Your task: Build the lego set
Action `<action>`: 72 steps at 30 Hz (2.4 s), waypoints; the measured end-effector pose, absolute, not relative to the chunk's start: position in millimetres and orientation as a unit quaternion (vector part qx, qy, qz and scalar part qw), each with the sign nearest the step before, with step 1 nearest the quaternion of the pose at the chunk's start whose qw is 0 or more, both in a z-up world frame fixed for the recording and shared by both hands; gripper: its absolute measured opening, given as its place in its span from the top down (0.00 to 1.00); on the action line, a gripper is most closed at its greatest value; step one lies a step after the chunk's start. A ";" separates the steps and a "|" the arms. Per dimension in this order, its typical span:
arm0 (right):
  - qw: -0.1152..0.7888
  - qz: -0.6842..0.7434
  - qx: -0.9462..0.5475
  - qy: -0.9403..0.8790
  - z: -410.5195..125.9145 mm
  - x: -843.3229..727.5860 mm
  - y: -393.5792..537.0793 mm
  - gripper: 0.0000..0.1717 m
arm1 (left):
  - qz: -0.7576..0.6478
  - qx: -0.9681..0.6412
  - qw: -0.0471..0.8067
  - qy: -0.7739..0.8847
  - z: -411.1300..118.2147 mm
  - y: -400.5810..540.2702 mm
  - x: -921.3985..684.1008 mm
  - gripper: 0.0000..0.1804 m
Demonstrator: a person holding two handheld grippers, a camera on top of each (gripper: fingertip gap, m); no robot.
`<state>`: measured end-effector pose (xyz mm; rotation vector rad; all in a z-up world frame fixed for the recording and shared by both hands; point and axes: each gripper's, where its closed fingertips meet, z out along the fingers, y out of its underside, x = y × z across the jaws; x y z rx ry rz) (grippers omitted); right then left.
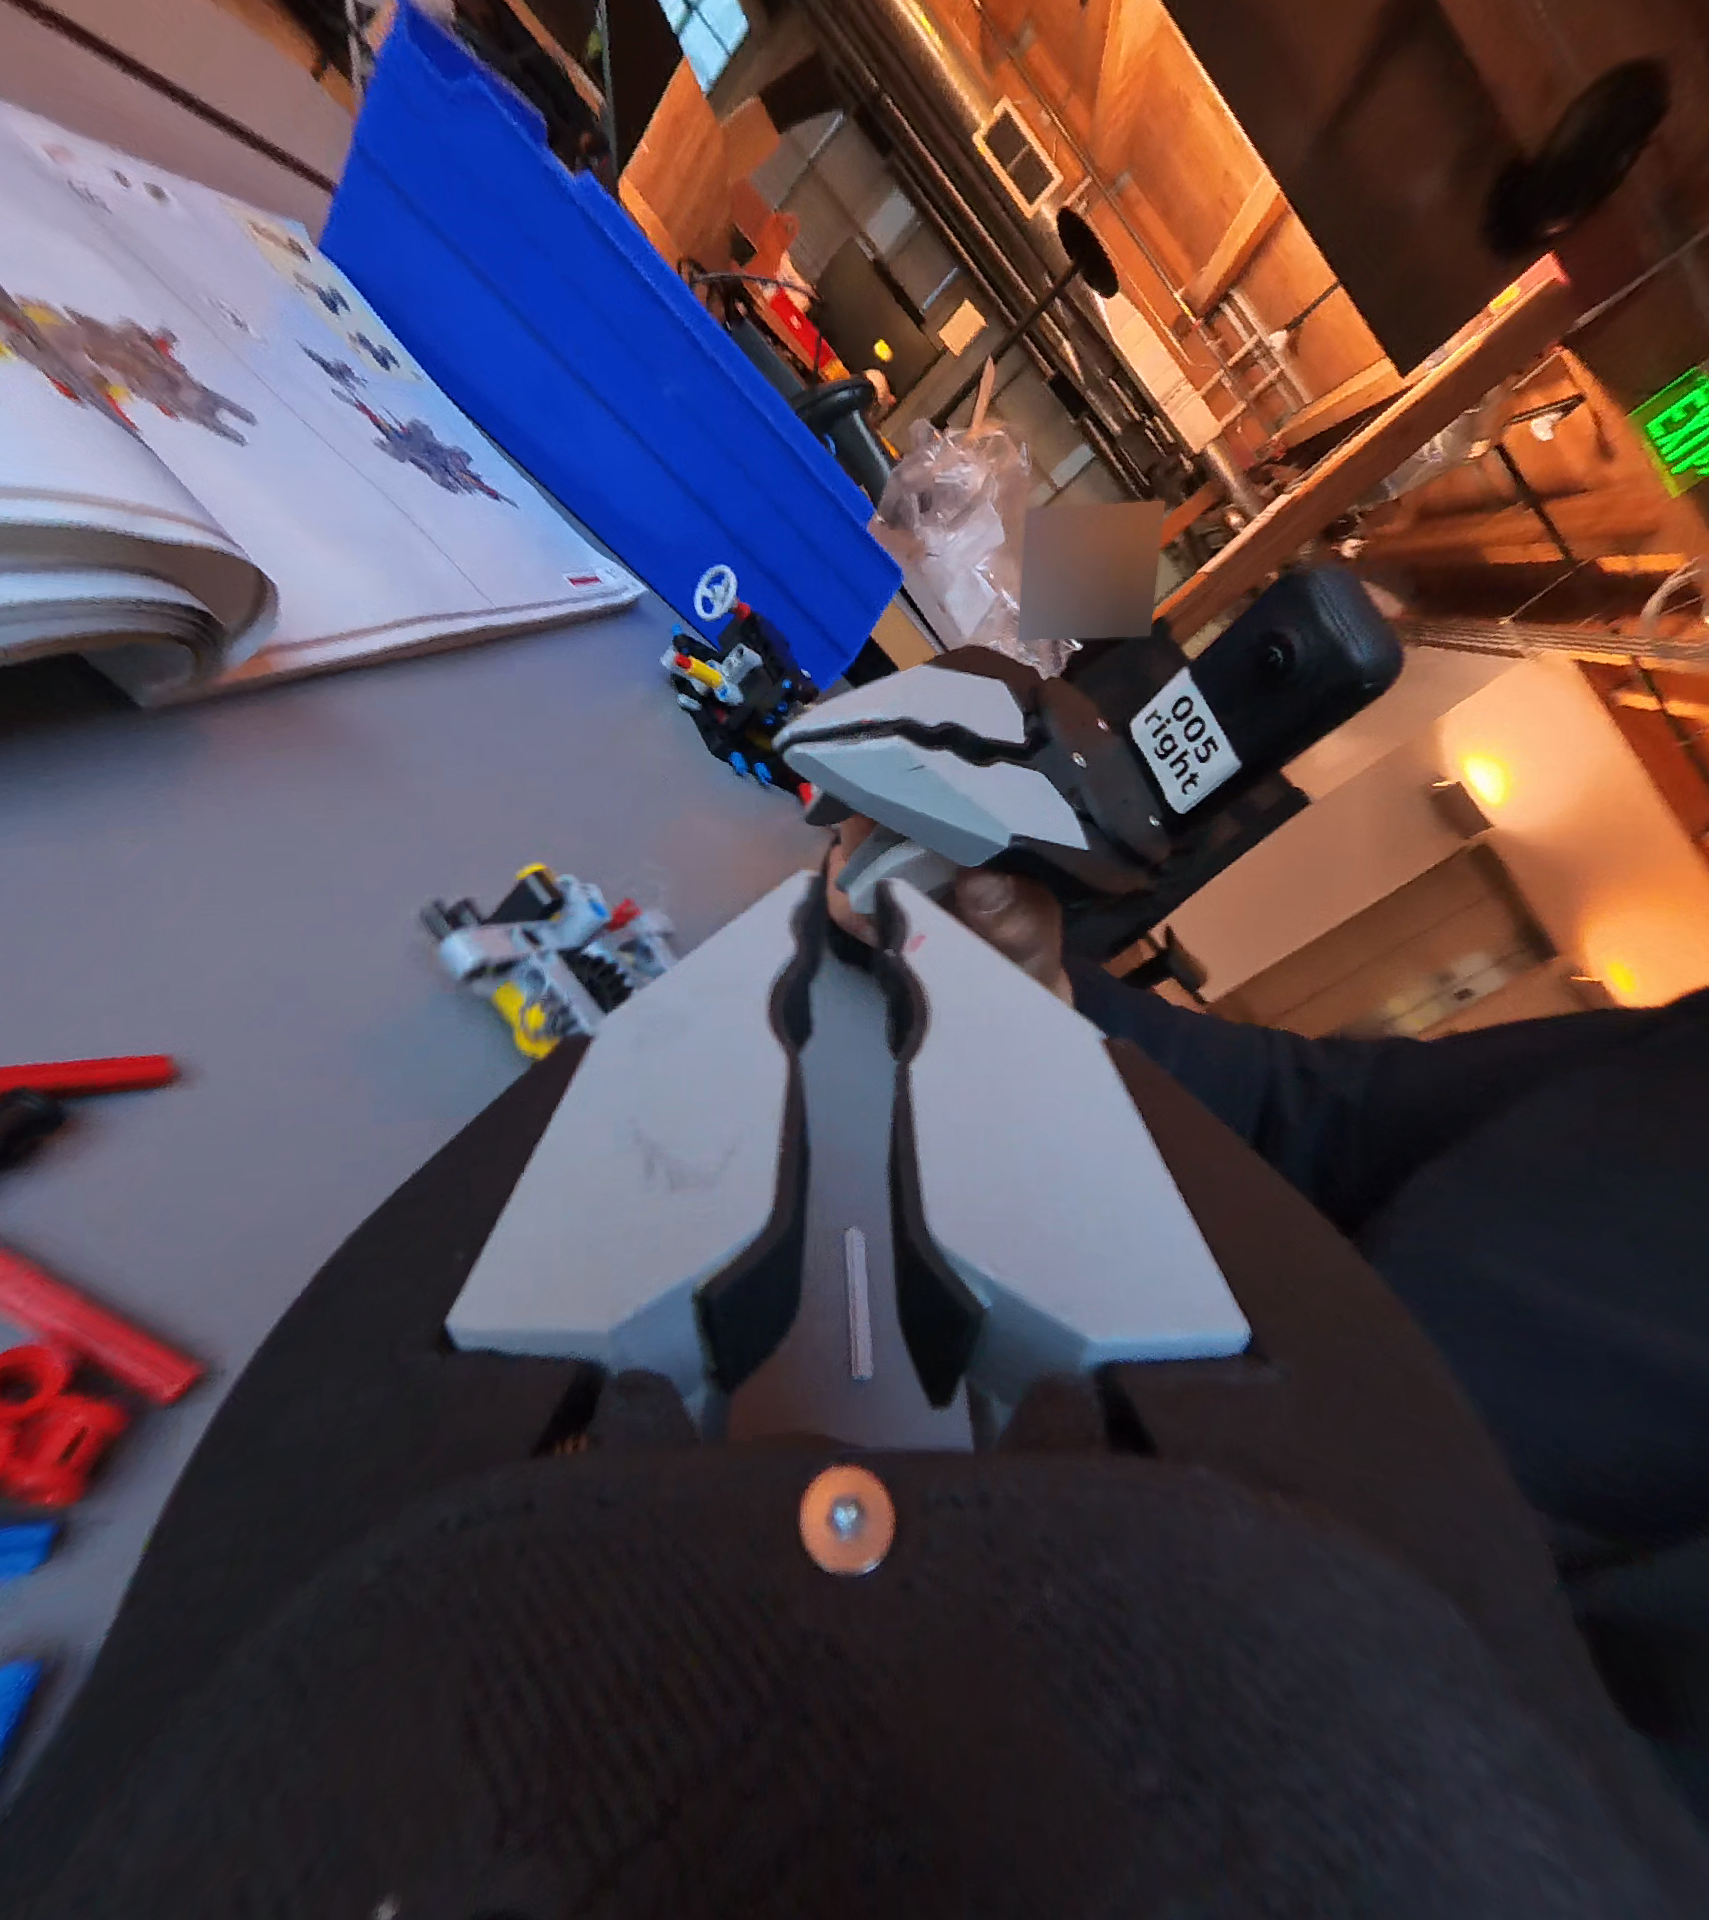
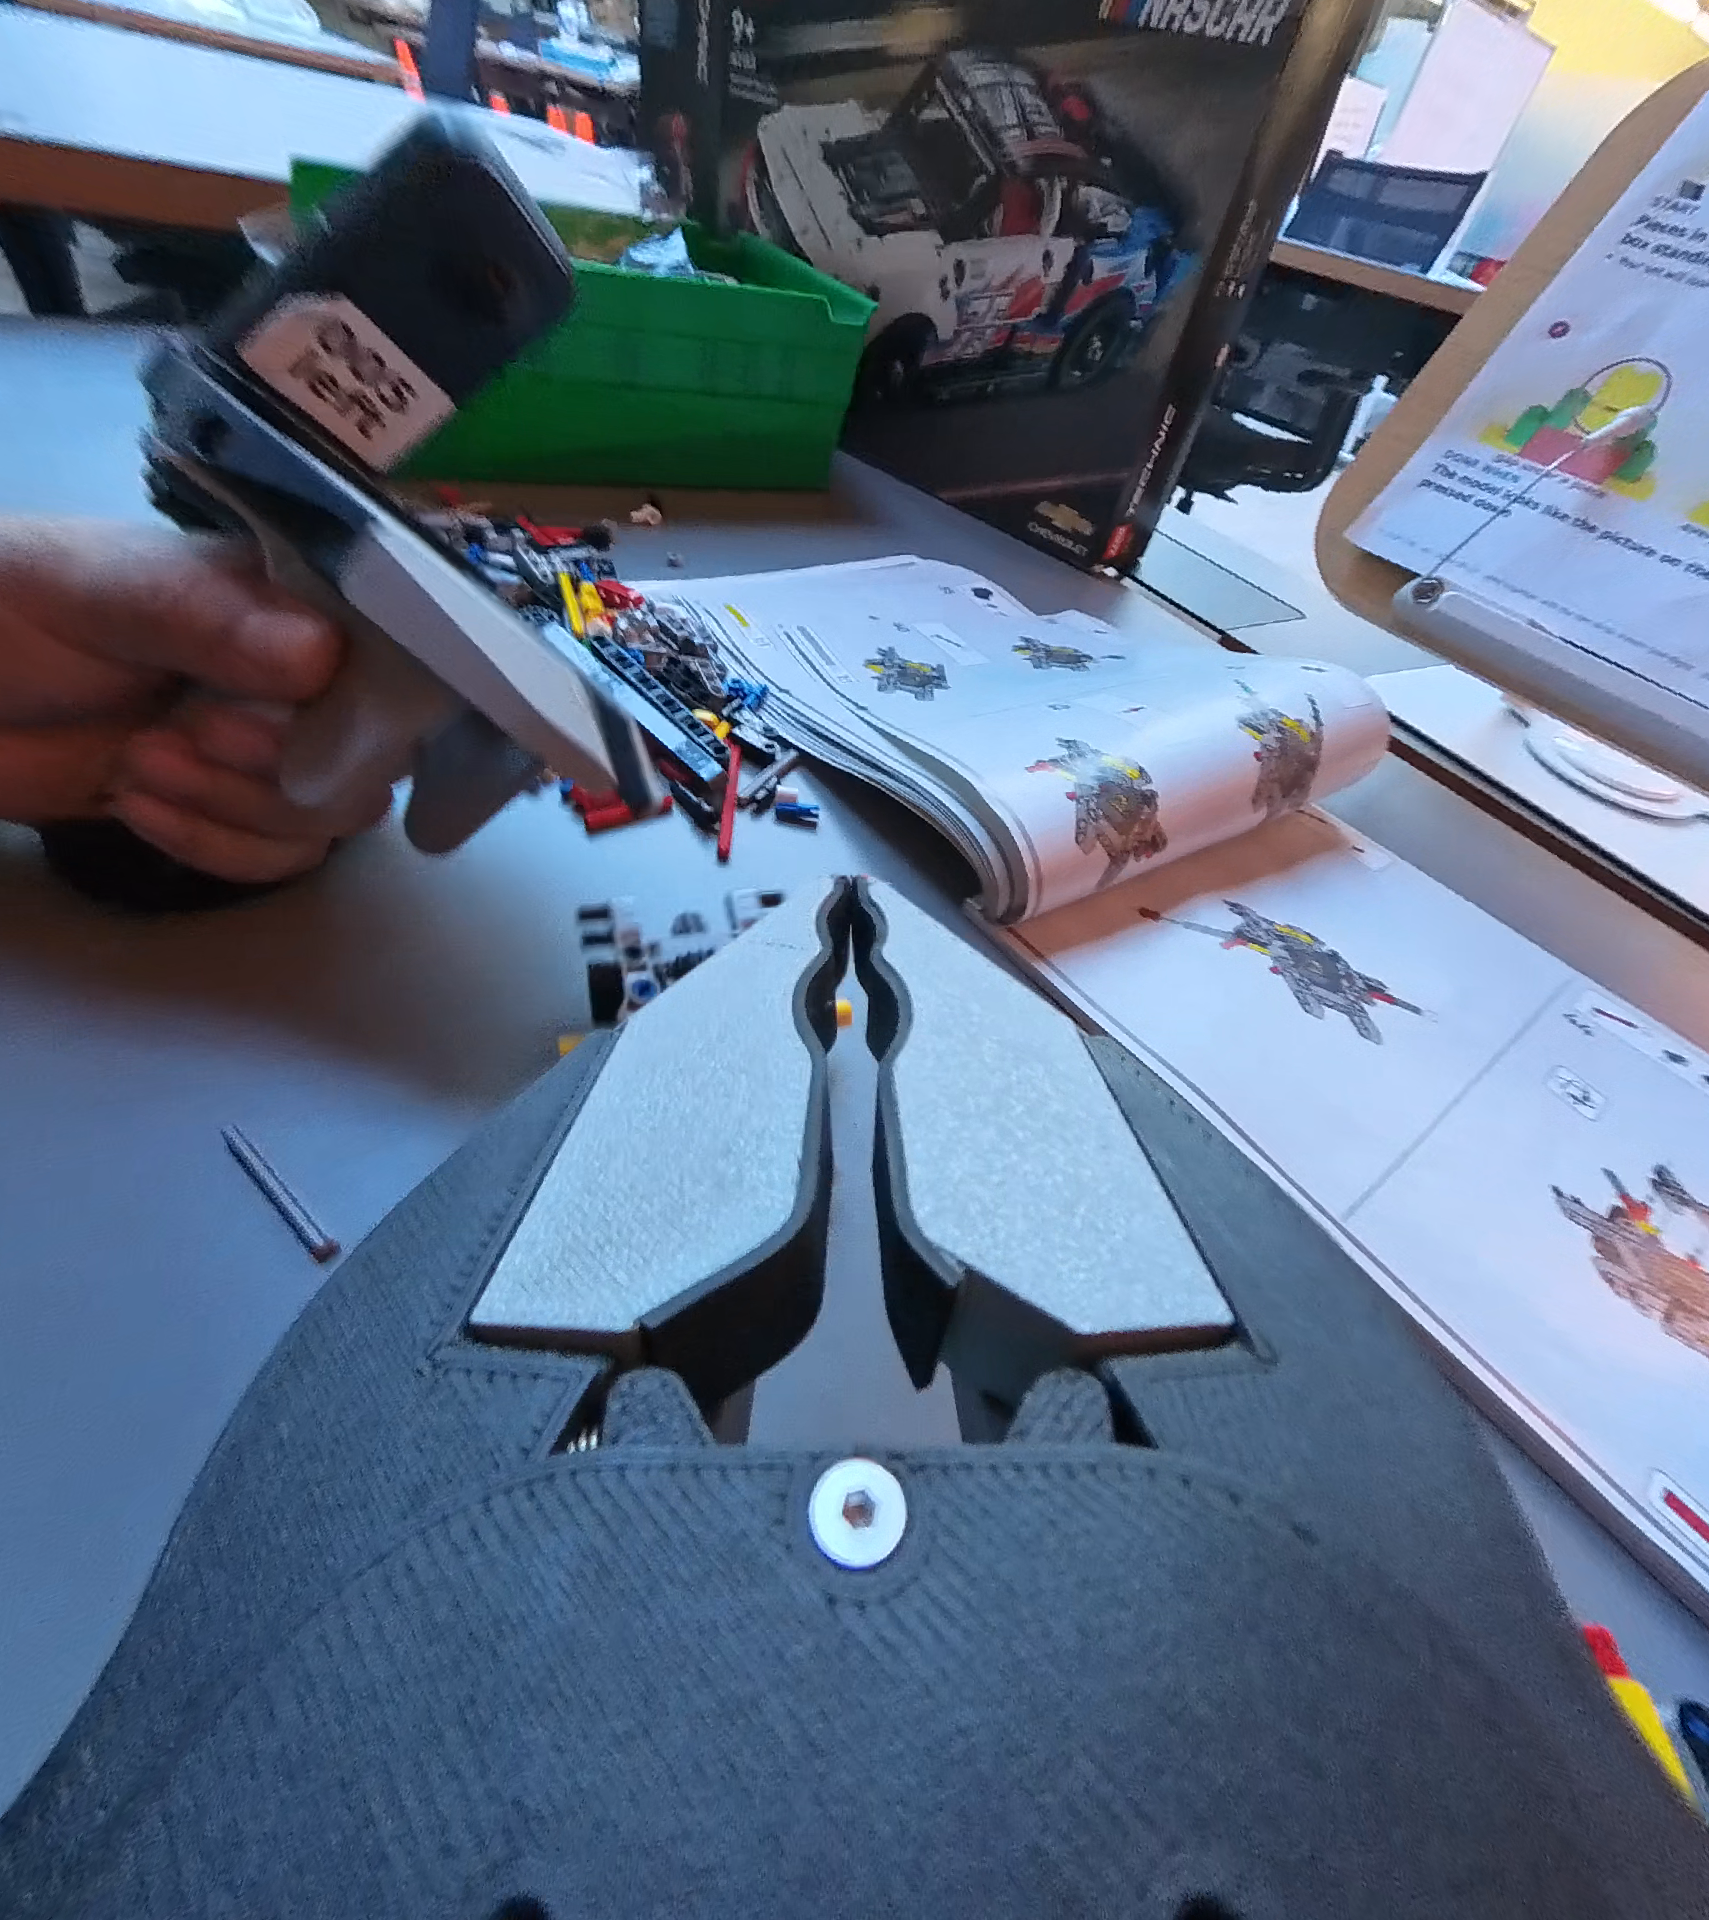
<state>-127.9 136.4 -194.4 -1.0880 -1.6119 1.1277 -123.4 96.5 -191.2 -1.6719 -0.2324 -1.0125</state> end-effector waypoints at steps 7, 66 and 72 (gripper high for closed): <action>0.452 0.418 -0.448 -0.648 -198.0 -123.4 148.0 1.00 | -0.359 -0.748 0.549 -0.100 -192.7 84.8 -153.3 0.92; 0.334 0.467 -0.474 -0.668 -213.5 -124.5 145.1 0.90 | -0.323 -0.824 0.466 -0.024 -228.8 85.1 -137.5 1.00; 0.317 0.465 -0.465 -0.683 -217.5 -123.7 139.6 0.85 | -0.324 -0.824 0.464 -0.025 -229.1 85.2 -137.3 1.00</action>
